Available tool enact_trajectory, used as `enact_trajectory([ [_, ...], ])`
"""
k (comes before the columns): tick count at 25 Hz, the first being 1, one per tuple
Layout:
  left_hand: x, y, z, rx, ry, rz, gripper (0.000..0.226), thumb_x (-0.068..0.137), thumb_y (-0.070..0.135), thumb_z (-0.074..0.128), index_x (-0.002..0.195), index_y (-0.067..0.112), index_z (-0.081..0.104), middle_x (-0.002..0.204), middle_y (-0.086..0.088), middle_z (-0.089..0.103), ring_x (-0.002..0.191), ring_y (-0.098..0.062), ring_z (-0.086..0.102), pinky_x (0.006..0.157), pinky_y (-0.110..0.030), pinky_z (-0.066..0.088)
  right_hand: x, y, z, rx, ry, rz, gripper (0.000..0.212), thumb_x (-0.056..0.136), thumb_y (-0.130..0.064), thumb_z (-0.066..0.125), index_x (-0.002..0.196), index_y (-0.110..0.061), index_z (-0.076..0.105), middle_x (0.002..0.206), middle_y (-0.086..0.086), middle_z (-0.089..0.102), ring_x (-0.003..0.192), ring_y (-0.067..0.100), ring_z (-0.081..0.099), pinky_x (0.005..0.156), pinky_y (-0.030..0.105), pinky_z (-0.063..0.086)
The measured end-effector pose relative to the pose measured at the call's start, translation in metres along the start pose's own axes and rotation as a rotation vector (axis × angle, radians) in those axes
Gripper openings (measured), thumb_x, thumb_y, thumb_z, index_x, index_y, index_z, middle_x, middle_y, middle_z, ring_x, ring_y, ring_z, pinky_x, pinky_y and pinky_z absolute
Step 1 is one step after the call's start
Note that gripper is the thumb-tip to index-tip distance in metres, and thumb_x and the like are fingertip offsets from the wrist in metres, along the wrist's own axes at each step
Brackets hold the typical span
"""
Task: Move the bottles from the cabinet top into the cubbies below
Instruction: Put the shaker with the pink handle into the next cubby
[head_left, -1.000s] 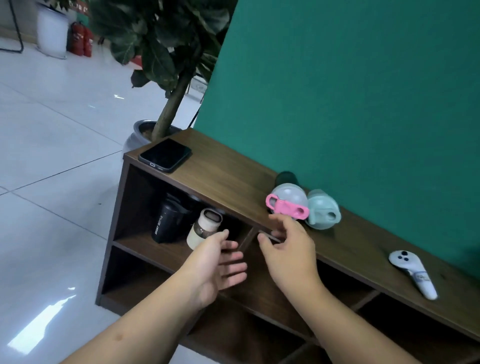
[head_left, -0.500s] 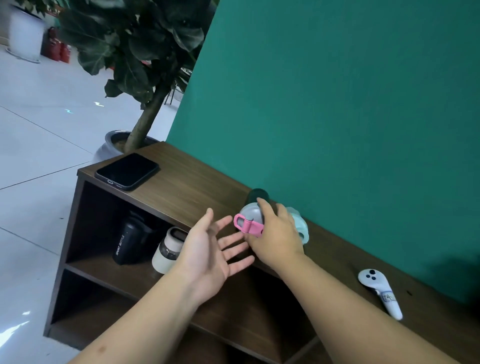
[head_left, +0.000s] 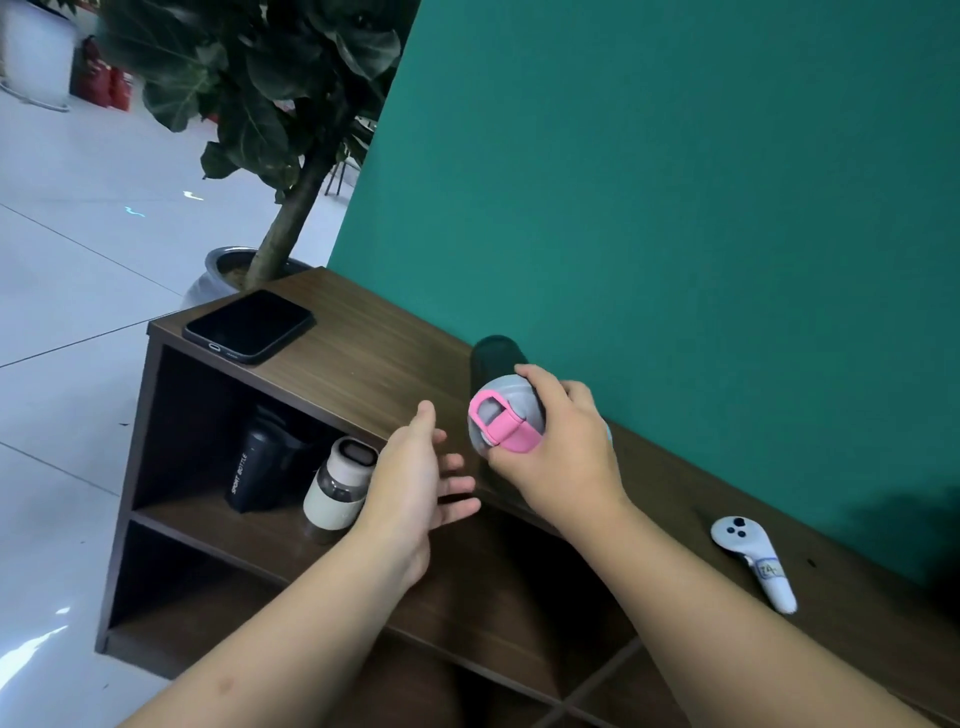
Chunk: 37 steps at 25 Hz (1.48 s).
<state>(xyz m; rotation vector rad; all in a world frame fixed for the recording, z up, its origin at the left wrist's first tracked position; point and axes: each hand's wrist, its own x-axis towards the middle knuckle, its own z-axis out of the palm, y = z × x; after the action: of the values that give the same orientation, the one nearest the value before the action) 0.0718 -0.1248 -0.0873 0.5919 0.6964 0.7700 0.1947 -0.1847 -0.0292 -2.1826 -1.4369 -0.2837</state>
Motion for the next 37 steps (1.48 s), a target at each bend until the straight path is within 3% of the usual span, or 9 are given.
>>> enact_trajectory([
  [5, -0.04, -0.005, -0.011, 0.027, -0.065, 0.047, 0.027, 0.1, 0.059, 0.051, 0.117, 0.039, 0.059, 0.125, -0.01, 0.066, 0.106, -0.035, 0.072, 0.079, -0.053, 0.065, -0.079, -0.013, -0.058, 0.168, -0.131, -0.125, 0.084, 0.06, -0.043, 0.089, 0.136, -0.047, 0.053, 0.124, -0.015, 0.057, 0.117, 0.002, 0.056, 0.096, 0.016, 0.045],
  [10, -0.062, -0.043, -0.031, 0.059, -0.107, -0.24, 0.069, 0.08, 0.065, 0.071, 0.137, 0.026, 0.064, 0.111, -0.009, 0.082, 0.095, -0.031, 0.078, 0.062, -0.04, 0.062, -0.139, -0.01, -0.057, 0.195, -0.278, -0.09, 0.082, 0.06, -0.041, 0.089, 0.134, -0.051, 0.055, 0.121, -0.019, 0.058, 0.114, -0.004, 0.057, 0.092, 0.009, 0.042],
  [14, -0.06, -0.078, -0.045, 0.034, -0.099, -0.444, 0.038, 0.088, 0.037, 0.068, 0.113, 0.011, 0.08, 0.092, -0.013, 0.084, 0.079, -0.029, 0.079, 0.06, -0.038, 0.065, -0.164, 0.004, -0.016, 0.338, -0.167, 0.073, 0.086, 0.069, -0.045, 0.085, 0.146, -0.047, 0.047, 0.127, -0.026, 0.057, 0.118, -0.013, 0.053, 0.095, 0.006, 0.042],
  [17, -0.043, -0.102, -0.049, 0.048, -0.056, -0.496, 0.041, 0.083, 0.037, 0.073, 0.115, 0.012, 0.08, 0.1, -0.014, 0.084, 0.087, -0.03, 0.08, 0.061, -0.038, 0.064, -0.177, 0.017, 0.024, 0.393, -0.083, 0.178, 0.091, 0.068, -0.045, 0.089, 0.146, -0.046, 0.044, 0.135, -0.023, 0.053, 0.124, -0.009, 0.051, 0.104, 0.02, 0.047],
  [20, -0.017, -0.125, -0.046, 0.025, 0.025, -0.532, 0.044, 0.086, 0.047, 0.072, 0.115, 0.014, 0.08, 0.086, -0.011, 0.084, 0.069, -0.029, 0.081, 0.052, -0.035, 0.062, -0.177, 0.035, 0.056, 0.423, -0.075, 0.293, 0.111, 0.055, -0.032, 0.098, 0.149, -0.042, 0.038, 0.143, -0.012, 0.052, 0.129, 0.006, 0.052, 0.108, 0.034, 0.049],
  [25, 0.019, -0.153, -0.03, 0.001, 0.08, -0.522, 0.052, 0.096, 0.059, 0.059, 0.114, 0.015, 0.076, 0.085, -0.01, 0.082, 0.056, -0.025, 0.078, 0.042, -0.032, 0.058, -0.154, 0.073, 0.097, 0.453, 0.019, 0.43, 0.106, 0.057, -0.025, 0.098, 0.145, -0.041, 0.041, 0.133, -0.008, 0.059, 0.122, 0.013, 0.059, 0.104, 0.039, 0.054],
  [28, 0.04, -0.168, -0.027, -0.086, 0.15, -0.52, 0.058, 0.099, 0.065, 0.044, 0.117, 0.016, 0.07, 0.096, -0.01, 0.078, 0.073, -0.026, 0.078, 0.067, -0.034, 0.064, -0.139, 0.093, 0.116, 0.523, 0.049, 0.502, 0.11, 0.055, -0.025, 0.099, 0.145, -0.04, 0.039, 0.118, -0.019, 0.059, 0.11, 0.009, 0.063, 0.095, 0.036, 0.058],
  [31, 0.059, -0.177, -0.031, -0.161, 0.23, -0.506, 0.058, 0.1, 0.064, 0.037, 0.121, 0.017, 0.064, 0.107, -0.009, 0.072, 0.097, -0.028, 0.07, 0.101, -0.044, 0.054, -0.125, 0.107, 0.129, 0.513, 0.042, 0.511, 0.106, 0.059, -0.021, 0.099, 0.146, -0.029, 0.039, 0.109, -0.025, 0.054, 0.098, 0.001, 0.061, 0.083, 0.011, 0.046],
  [37, 0.082, -0.177, -0.032, -0.196, 0.233, -0.484, 0.039, 0.105, 0.047, 0.042, 0.119, 0.016, 0.061, 0.094, -0.007, 0.065, 0.087, -0.026, 0.067, 0.092, -0.041, 0.052, -0.095, 0.129, 0.148, 0.508, 0.066, 0.523, 0.08, 0.062, -0.017, 0.098, 0.123, -0.022, 0.047, 0.103, -0.018, 0.06, 0.092, -0.007, 0.06, 0.069, -0.002, 0.044],
])
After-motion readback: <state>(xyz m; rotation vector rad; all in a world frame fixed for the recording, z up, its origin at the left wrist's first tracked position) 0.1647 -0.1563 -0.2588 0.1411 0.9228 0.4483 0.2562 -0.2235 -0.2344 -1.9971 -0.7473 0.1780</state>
